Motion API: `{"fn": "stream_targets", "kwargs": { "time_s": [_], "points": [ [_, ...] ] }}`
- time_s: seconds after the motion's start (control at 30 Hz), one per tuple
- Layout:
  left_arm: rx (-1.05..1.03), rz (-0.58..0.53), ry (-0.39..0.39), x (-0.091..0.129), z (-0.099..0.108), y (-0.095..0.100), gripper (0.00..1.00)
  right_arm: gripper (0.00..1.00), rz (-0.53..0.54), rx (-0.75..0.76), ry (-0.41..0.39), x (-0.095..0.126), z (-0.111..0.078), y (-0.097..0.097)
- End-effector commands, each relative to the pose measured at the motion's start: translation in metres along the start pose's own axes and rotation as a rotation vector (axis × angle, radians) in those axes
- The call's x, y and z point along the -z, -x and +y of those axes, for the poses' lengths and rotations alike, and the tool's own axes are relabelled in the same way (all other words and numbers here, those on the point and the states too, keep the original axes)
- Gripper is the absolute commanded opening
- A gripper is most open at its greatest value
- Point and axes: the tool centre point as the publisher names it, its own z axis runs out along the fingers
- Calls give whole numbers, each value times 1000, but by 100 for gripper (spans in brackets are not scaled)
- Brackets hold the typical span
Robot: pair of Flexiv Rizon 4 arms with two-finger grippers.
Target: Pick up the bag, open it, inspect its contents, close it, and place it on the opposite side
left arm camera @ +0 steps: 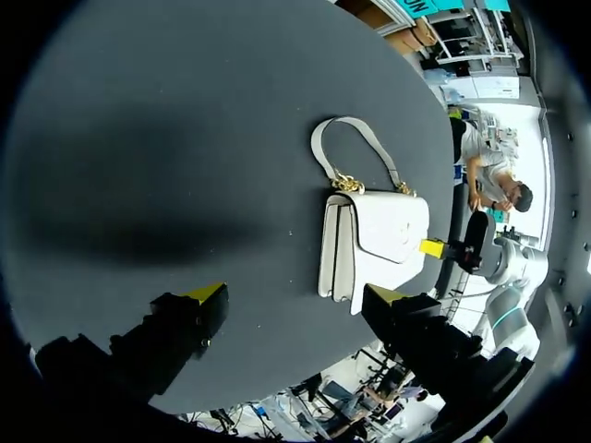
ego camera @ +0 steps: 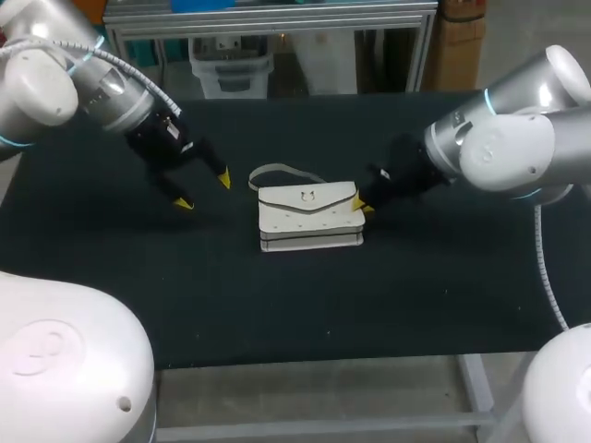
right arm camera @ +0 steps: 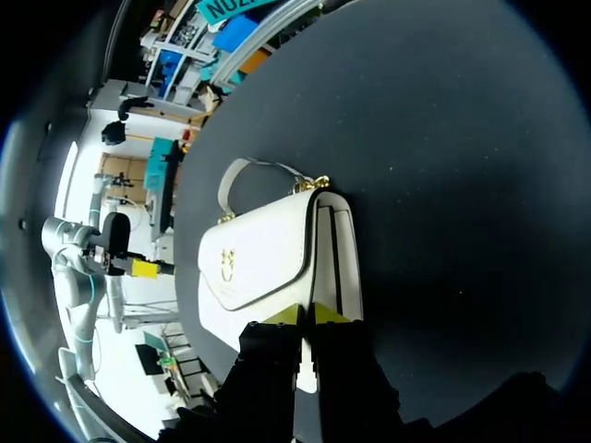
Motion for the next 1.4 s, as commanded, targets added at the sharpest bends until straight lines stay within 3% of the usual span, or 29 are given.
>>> {"fn": "stream_targets", "kwargs": {
  "time_s": [0.03,0.13,0.8,0.93,1.0,1.17,1.4],
  "points": [
    [-17,-46,-15,13,3,0,100,0,-18,14,21,16,-1,5],
    [-60,-106,-22,20,3,2,100,0,-21,29,17,18,1,7],
    [-60,-116,-33,22,0,4,100,0,-21,29,17,18,1,7],
    [-80,-134,-37,32,-3,14,100,0,13,72,58,42,32,30],
    [-80,-155,-45,35,-4,16,100,0,-42,86,97,53,48,42],
    [-111,-165,-36,40,-7,21,100,0,0,114,111,77,79,64],
    [-121,-207,-27,47,-14,24,100,0,7,123,141,96,120,100]
  ]
}}
